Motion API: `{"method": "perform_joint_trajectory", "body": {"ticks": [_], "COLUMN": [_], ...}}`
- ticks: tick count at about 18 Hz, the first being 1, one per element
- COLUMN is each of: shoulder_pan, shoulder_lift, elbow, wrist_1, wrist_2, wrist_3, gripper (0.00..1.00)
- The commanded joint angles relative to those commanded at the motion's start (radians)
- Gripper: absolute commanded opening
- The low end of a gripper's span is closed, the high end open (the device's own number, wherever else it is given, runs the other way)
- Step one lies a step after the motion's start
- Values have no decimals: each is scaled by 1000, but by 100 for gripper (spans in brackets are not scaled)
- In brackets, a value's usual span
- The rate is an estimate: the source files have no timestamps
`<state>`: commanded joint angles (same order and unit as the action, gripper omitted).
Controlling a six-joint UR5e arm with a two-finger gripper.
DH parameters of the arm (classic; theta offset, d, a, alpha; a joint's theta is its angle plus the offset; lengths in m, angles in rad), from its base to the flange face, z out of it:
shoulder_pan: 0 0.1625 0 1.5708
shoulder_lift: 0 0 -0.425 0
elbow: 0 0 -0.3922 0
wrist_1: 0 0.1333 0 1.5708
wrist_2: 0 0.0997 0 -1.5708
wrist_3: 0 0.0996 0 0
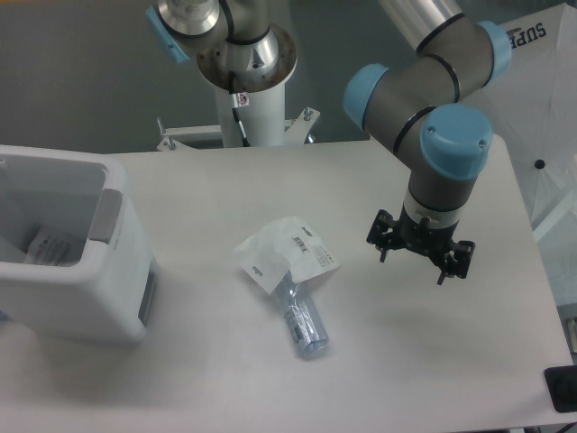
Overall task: Place the trash in the trash can
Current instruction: 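Move the gripper over the white wrapper lying on the bottle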
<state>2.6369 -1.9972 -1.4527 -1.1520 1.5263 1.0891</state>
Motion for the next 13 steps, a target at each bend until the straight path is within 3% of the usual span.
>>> {"method": "perform_joint_trajectory", "body": {"ticks": [8, 10, 11, 13], "shoulder_pan": [-2, -12, -20, -25], "shoulder_lift": [-2, 0, 6, 20], "elbow": [-6, -35, -66, -142], "wrist_1": [-3, -3, 14, 121], "wrist_2": [8, 15, 12, 12], "wrist_3": [-6, -35, -67, -101], "gripper": [100, 100, 100, 100]}}
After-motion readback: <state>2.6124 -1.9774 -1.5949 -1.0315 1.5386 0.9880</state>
